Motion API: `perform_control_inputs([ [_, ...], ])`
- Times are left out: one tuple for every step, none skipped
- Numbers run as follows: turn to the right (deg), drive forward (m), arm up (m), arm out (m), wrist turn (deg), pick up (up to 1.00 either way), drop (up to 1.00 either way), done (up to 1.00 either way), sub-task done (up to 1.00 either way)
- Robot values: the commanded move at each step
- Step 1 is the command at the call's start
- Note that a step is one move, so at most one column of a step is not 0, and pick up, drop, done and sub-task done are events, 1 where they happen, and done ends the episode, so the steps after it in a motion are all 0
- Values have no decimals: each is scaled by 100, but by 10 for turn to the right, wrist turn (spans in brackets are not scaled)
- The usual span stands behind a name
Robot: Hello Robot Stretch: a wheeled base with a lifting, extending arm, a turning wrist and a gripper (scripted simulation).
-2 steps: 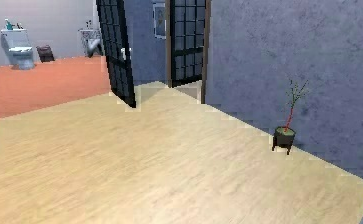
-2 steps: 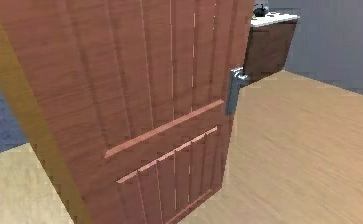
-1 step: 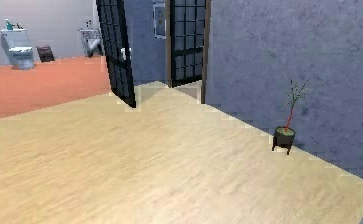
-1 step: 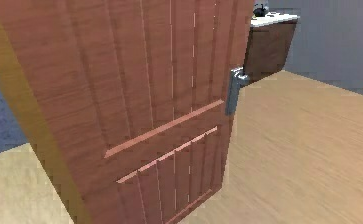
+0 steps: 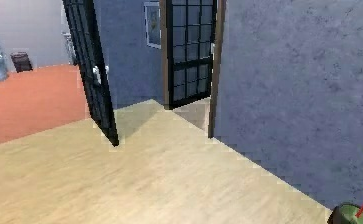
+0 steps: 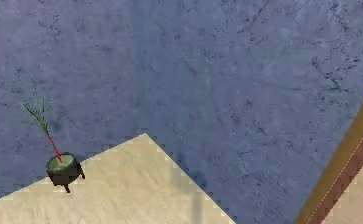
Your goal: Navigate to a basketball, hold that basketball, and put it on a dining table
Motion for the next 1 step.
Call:
perform_control_inputs([
  [0,100,0,0,0,0,0,0,0],
])
